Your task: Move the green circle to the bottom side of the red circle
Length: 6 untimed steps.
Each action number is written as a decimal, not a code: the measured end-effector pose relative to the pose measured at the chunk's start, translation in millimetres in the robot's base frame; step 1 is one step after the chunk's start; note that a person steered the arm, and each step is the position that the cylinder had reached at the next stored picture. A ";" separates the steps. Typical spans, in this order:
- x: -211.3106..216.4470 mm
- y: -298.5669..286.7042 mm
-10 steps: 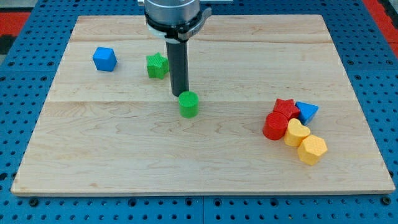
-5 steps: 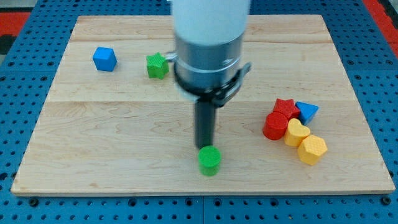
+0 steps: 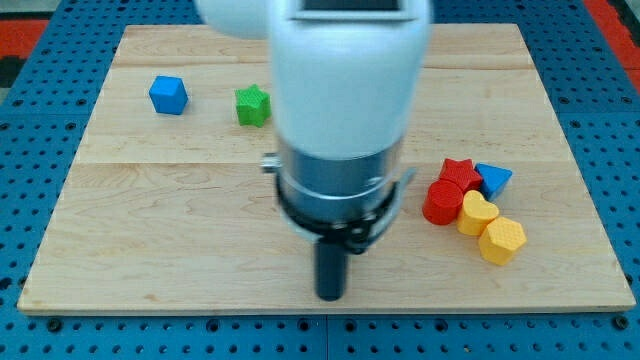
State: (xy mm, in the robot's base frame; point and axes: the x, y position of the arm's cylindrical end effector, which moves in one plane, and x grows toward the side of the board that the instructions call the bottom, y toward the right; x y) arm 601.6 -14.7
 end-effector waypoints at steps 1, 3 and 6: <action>-11.4 -41.5; -55.4 -8.1; -15.8 85.8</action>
State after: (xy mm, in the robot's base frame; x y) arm 585.8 71.1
